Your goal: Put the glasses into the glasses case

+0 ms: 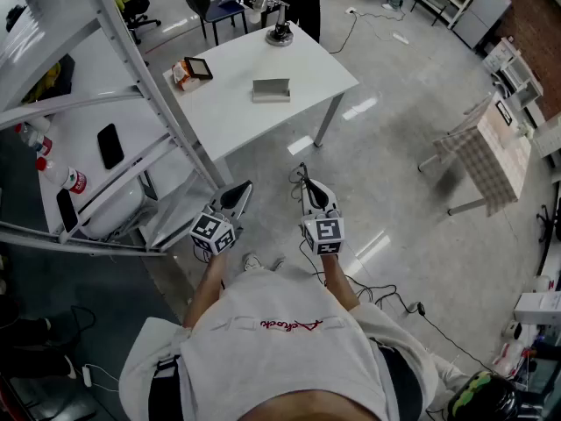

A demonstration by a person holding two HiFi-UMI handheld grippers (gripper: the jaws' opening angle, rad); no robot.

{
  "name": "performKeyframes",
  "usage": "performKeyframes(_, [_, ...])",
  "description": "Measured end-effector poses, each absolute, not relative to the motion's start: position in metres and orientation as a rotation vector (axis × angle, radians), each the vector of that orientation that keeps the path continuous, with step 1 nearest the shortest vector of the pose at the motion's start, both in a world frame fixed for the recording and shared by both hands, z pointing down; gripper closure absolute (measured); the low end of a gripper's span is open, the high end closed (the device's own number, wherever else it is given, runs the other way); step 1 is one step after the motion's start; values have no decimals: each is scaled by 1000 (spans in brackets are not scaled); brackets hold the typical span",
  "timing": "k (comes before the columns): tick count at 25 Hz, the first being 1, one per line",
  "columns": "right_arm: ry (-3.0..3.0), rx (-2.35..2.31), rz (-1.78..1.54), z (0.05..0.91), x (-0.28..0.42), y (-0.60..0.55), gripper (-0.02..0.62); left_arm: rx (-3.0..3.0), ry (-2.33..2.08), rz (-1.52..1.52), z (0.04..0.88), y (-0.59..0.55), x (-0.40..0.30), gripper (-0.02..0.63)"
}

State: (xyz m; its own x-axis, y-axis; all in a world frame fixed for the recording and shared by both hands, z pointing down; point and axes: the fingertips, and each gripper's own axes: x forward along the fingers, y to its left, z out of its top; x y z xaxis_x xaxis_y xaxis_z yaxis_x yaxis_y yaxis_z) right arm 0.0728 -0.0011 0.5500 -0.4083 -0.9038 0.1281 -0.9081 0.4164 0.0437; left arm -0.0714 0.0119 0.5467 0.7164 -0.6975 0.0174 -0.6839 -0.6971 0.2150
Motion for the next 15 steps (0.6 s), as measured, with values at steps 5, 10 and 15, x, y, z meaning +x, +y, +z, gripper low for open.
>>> performKeyframes(5, [-2533,1624,58,551,71,0,578,2713,-1105,-98,548,13,-71,592])
performKeyframes(10, [-2552,1621,59,550,72,1,578,2711,-1112,-102,548,14,-69,592])
performKeyframes(15, [-2554,1591,43,554,73,3,578,2710,-1105,-95,549,15,-62,592])
